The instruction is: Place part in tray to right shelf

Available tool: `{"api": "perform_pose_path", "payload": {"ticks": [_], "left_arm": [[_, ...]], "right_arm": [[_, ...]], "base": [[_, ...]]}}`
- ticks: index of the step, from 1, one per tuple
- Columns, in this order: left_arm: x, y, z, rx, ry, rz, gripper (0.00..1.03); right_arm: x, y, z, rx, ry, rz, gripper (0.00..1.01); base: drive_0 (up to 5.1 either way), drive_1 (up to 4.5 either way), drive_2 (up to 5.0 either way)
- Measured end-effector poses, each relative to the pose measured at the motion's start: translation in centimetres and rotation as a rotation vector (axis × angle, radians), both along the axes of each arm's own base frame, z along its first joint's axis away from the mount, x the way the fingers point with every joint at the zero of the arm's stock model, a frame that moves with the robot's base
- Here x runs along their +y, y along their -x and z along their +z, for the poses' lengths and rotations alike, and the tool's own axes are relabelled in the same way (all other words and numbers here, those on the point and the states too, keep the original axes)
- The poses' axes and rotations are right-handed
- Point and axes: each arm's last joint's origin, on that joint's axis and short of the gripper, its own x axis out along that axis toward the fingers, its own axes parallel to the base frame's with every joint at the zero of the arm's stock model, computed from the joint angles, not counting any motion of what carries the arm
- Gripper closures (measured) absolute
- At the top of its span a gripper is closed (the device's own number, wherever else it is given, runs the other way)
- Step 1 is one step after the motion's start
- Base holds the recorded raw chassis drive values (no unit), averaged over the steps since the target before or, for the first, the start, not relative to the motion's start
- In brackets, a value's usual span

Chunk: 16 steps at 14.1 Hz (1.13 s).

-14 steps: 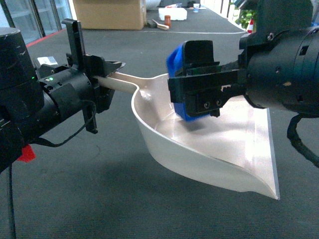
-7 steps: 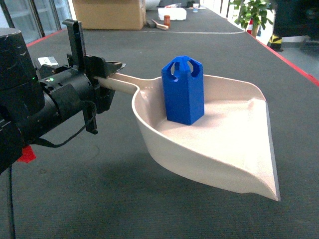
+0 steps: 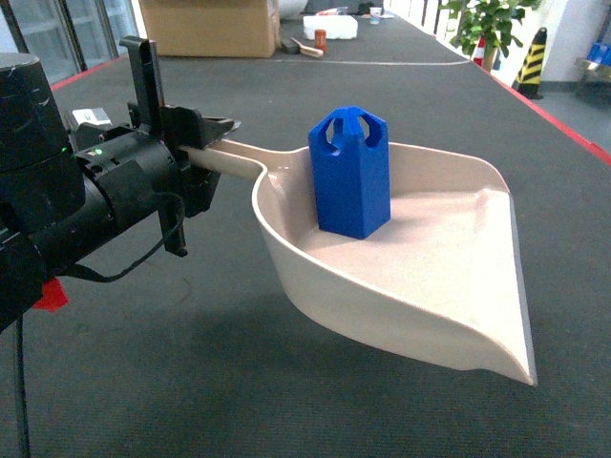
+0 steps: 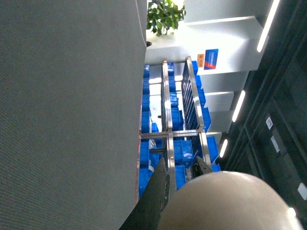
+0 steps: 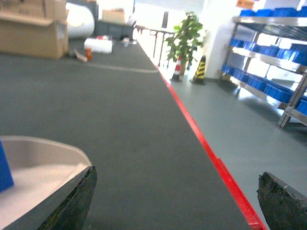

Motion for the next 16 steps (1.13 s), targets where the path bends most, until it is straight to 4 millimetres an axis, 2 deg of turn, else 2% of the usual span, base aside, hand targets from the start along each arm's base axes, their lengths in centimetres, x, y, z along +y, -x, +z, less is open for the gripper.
{"api": "perform_pose_path", "payload": {"ticks": [1,2,4,7,16], "left_arm": [[0.06,-0.02,-0.01,0.001,0.000,0.006,0.91],[0.03,-0.01,0.02,-0.001,0.000,0.002,0.91],[-0.16,0.04,0.00,0.001,-0.001,-0.005,0.91],[0.39,-0.09,0.00,0.000,0.000,0.018,0.91],[0.06,0.03,0.00,0.003,-0.002,0.005,0.91]], "right_arm": [[-0.72,1.03,1.11,-0.078,-0.054,-0.026,0.03],[-0.76,1.07,1.42,-0.088,-0.062,-0.031,0.03],[-0.56,0.81,1.03,-0.060,-0.041,-0.027,0.03],[-0.51,0.86,1.07,-0.062,-0.043,-0.021,0.03],[-0.52,0.87,1.05,-0.062,-0.043,-0.022,0.03]], "base": [[0.0,0.00,0.0],[0.0,0.00,0.0],[0.0,0.00,0.0],[4.9,-2.49,-2.5],[4.9,-2.45,-2.5]]}}
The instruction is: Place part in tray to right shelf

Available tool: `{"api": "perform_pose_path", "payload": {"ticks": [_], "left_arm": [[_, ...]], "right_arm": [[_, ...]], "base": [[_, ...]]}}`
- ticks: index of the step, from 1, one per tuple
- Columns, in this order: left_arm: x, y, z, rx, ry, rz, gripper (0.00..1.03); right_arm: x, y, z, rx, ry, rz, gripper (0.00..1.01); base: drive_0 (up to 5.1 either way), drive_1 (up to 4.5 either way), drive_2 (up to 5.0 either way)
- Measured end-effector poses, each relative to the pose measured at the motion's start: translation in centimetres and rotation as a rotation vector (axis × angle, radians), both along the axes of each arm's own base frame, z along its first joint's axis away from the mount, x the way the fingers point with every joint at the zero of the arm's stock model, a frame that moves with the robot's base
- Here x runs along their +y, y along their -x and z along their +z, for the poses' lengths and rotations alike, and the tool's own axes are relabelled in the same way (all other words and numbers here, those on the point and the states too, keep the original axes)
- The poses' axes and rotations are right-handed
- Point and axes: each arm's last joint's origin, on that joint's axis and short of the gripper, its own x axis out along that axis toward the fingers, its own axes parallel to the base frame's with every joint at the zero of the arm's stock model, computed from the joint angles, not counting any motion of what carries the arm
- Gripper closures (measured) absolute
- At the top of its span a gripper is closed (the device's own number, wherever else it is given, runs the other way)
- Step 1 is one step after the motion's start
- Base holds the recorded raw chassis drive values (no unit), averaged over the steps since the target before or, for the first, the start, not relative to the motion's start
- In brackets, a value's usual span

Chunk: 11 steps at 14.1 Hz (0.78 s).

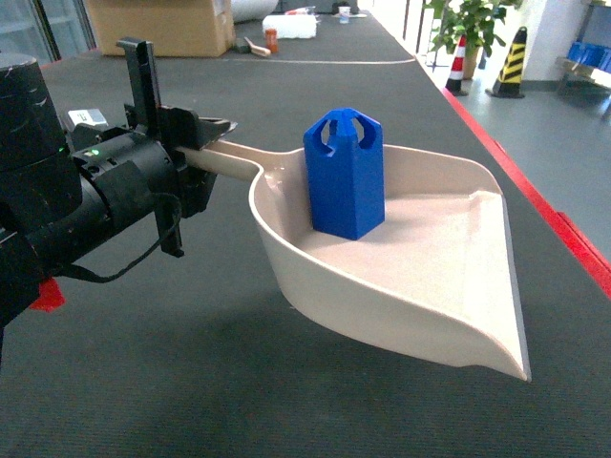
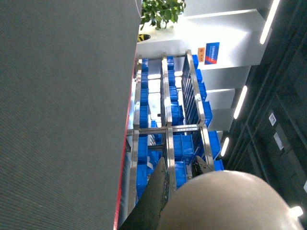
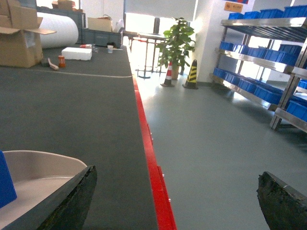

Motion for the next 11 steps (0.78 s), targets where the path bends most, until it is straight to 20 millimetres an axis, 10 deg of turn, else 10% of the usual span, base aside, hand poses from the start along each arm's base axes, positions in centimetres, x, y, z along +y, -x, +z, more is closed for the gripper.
{"api": "perform_pose_path", "payload": {"ticks": [11], "left_arm": [[0.00,0.02,0.08,-0.007,0.003,-0.002,0.91]], "right_arm": [[0.00,0.00,0.00,-0.001,-0.001,-0.002,0.03]], "base": [[5.0,-2.39,-2.4]]}}
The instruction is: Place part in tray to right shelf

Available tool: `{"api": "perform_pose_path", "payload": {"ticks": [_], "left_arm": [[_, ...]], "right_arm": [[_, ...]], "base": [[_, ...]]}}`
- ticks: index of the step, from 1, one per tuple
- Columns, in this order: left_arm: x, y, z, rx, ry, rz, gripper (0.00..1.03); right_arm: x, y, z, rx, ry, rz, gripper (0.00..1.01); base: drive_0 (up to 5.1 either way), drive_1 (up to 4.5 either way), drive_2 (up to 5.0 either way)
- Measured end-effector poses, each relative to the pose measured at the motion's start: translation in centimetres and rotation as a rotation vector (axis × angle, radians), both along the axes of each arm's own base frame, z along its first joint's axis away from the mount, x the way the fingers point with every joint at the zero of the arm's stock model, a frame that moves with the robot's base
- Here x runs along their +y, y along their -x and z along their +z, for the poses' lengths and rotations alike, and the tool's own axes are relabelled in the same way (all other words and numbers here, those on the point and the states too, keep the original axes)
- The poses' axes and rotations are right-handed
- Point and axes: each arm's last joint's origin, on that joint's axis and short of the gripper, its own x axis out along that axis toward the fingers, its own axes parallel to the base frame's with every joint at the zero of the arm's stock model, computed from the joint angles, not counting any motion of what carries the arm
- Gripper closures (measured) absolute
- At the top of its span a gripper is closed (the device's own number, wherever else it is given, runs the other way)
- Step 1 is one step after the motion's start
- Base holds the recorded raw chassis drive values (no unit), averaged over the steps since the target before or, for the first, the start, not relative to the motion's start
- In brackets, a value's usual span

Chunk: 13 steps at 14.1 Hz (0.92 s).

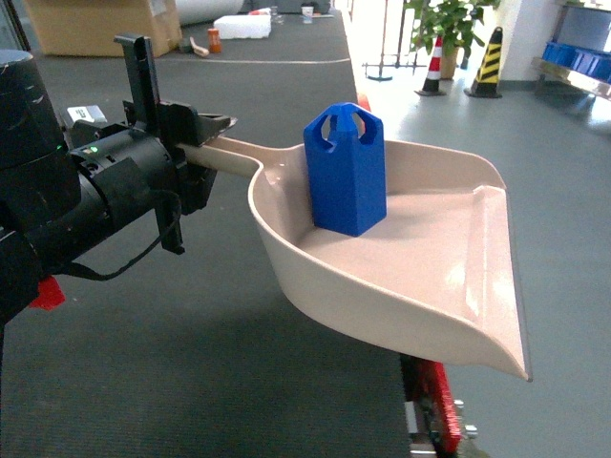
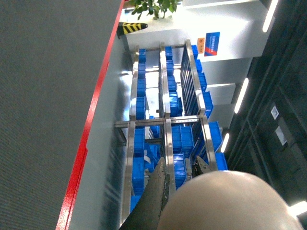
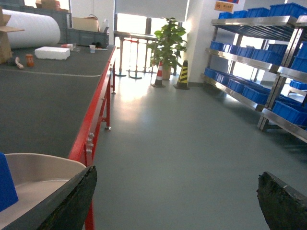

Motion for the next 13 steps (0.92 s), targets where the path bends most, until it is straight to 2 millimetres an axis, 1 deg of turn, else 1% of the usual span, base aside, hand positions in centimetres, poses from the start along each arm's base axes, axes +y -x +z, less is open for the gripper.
{"api": "perform_pose_path", "payload": {"ticks": [13], "left_arm": [[-0.01,0.02,-0.08,0.006,-0.002,-0.001,0.91]], "right_arm": [[0.00,0.00,0.00,0.000,0.000,0.001,0.03]], "base": [[5.0,-2.40,-2.4]]}}
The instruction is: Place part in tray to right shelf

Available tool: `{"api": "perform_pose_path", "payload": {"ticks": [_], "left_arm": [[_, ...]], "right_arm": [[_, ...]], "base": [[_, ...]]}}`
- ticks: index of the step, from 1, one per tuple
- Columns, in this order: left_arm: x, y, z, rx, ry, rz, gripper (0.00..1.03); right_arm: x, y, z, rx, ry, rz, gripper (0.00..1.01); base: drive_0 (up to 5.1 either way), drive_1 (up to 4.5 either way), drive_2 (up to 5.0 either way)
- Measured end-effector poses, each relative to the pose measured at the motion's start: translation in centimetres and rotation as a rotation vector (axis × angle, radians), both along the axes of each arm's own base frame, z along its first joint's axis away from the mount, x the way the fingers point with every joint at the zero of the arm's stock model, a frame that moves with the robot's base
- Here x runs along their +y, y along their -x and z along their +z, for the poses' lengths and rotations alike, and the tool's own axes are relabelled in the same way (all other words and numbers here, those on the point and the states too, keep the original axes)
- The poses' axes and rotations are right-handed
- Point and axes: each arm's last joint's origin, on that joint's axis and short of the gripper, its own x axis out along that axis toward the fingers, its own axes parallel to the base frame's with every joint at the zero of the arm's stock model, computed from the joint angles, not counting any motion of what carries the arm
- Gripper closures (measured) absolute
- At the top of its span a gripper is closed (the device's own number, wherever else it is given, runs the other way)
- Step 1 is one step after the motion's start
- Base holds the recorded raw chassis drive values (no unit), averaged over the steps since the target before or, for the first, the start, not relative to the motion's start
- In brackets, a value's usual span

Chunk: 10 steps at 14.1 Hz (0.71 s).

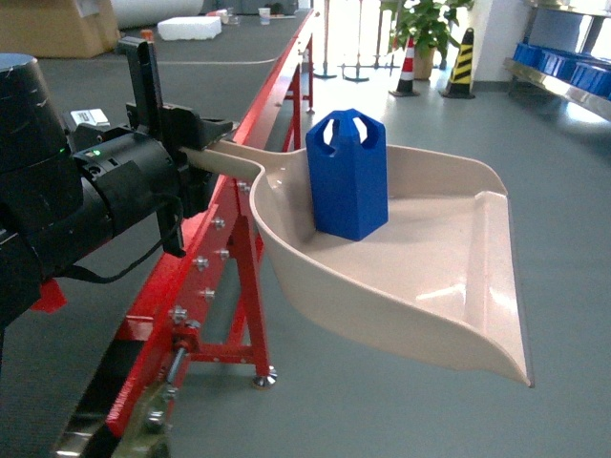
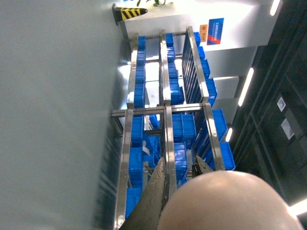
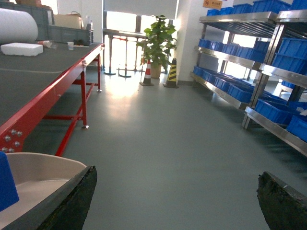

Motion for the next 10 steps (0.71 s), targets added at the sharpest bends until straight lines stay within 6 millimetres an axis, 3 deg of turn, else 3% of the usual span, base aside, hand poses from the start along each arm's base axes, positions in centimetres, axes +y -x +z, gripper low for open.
{"api": "perform_pose_path", "payload": {"ticks": [10], "left_arm": [[0.03,-0.01,-0.01,0.001,0.000,0.001,0.91]], "right_arm": [[0.00,0.00,0.00,0.000,0.000,0.000,0.03]], "base": [[5.0,-2.42,-2.4]]}}
